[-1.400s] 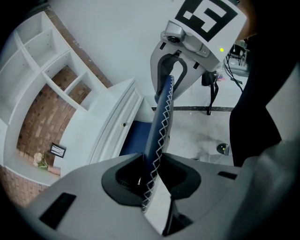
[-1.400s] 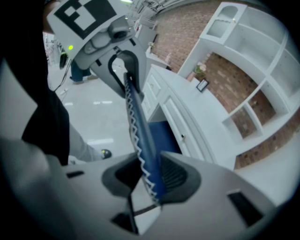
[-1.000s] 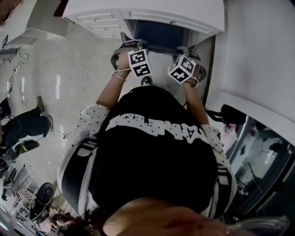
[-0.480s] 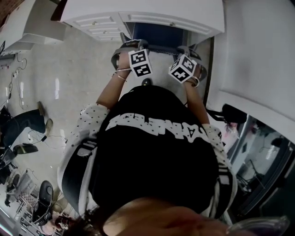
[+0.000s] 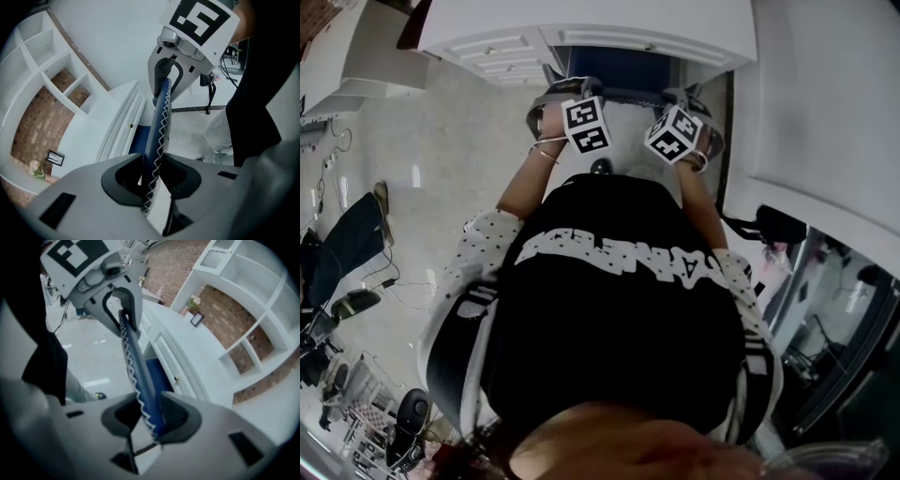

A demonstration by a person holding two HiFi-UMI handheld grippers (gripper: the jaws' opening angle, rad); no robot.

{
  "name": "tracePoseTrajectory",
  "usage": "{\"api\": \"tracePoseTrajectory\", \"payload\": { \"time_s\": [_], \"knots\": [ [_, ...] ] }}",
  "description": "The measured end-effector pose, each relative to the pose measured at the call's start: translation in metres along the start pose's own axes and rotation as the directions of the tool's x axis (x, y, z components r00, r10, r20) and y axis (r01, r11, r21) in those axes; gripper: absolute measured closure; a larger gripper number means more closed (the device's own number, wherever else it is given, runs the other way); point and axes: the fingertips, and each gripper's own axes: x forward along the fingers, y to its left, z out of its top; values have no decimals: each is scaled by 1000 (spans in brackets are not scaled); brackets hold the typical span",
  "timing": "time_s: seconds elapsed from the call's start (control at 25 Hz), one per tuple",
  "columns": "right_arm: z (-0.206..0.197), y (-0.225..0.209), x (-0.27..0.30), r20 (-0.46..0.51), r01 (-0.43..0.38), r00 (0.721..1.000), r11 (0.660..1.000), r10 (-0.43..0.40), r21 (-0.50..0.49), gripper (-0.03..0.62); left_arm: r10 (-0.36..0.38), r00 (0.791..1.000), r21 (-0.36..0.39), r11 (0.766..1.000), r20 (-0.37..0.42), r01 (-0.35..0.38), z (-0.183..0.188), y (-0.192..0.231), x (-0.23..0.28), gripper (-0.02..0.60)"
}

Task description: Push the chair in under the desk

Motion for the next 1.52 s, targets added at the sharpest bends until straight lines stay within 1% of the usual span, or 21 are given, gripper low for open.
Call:
{"api": "tracePoseTrajectory", "payload": {
  "time_s": [0.4, 0.6, 0.92, 1.12, 1.52],
  "knots": [
    [2, -5, -2, 2, -6, 1000, 1000, 6, -2, 461, 3, 1000, -5, 1000, -5, -3, 2, 6, -2, 451],
    [0, -14, -2, -6, 7, 1000, 1000, -7, -11, 459, 3, 1000, -4, 1000, 5, -3, 8, 9, -2, 451],
    [7, -19, -4, 1, -8, 1000, 1000, 8, -23, 459, 2, 1000, -22, 1000, -6, -2, 7, 15, -5, 451],
    [-1, -29, 7, -5, -12, 1000, 999, 12, -39, 459, 13, 1000, -25, 1000, -13, -13, 14, 21, 10, 451],
    [6, -50, 21, -5, -26, 1000, 998, 26, -54, 461, 8, 1000, -41, 999, -27, -9, 13, 41, 23, 451]
  ]
}}
